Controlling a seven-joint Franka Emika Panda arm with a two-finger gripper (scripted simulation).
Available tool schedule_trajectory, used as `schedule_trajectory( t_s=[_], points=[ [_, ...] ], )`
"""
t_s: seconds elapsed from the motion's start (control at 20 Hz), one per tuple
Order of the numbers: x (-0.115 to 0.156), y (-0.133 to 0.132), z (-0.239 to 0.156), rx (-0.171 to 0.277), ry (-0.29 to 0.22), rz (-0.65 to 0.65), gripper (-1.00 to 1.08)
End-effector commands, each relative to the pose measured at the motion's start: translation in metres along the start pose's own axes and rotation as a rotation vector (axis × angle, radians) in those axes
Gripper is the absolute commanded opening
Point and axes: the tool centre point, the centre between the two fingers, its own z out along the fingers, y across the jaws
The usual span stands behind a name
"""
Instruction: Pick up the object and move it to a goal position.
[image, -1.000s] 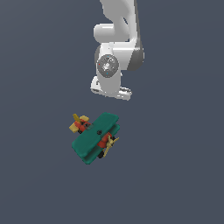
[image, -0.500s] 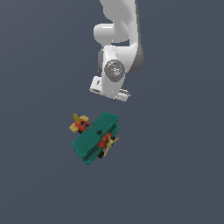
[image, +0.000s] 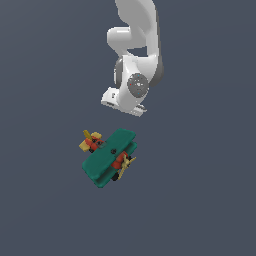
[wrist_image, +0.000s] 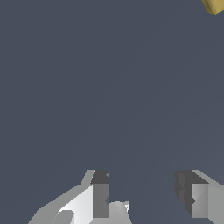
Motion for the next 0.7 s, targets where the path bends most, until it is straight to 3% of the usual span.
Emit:
schedule_trajectory(
  t_s=[0.0,0.65],
  points=[
    [0.0,0.004,0.004,-0.039,0.004,0.003,0.28],
    [0.003,0.026,0.018,-0.233,0.038,0.015,0.28]
  ],
)
